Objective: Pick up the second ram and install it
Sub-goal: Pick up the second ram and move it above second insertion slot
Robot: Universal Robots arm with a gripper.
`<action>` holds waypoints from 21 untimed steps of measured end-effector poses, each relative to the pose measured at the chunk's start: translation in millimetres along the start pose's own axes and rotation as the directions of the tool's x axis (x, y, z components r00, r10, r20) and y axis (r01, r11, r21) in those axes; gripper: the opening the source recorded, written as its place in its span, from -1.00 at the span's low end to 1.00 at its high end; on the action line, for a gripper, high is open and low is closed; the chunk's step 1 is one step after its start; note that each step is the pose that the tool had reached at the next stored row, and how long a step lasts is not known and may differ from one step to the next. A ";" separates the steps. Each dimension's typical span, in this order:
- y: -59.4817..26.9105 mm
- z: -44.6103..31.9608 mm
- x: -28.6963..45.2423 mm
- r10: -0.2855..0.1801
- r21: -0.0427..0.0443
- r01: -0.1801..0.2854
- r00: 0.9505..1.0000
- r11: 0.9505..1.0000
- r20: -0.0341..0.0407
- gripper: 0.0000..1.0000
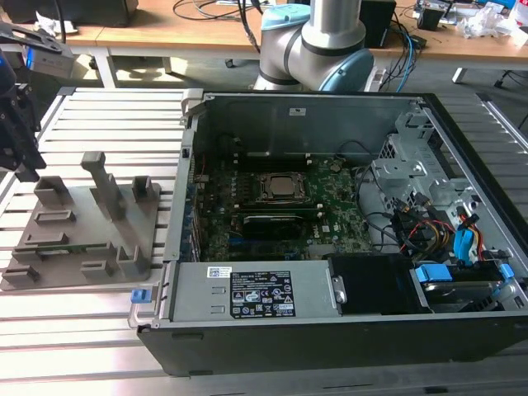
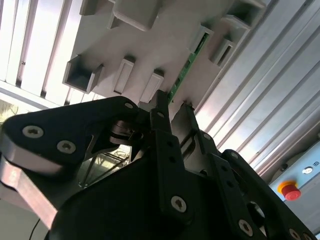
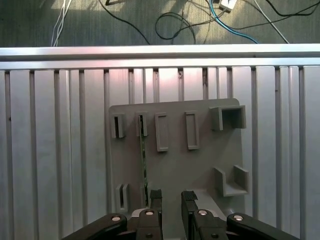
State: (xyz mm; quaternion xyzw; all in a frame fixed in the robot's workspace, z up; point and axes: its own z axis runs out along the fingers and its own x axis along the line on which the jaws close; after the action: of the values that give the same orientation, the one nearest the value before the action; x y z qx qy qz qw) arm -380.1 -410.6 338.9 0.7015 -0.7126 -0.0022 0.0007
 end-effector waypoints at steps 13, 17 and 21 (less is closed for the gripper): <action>-0.1 14.8 0.0 0.000 0.000 0.000 1.000 1.000 0.000 -0.40; -0.1 16.9 0.0 0.000 0.000 0.000 1.000 1.000 0.000 -0.40; -0.1 19.6 0.1 0.000 0.000 0.000 1.000 1.000 0.000 -0.40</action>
State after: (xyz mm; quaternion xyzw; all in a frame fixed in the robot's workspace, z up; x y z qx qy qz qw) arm -380.1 -410.6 319.3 0.7015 -0.7126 -0.0022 0.0006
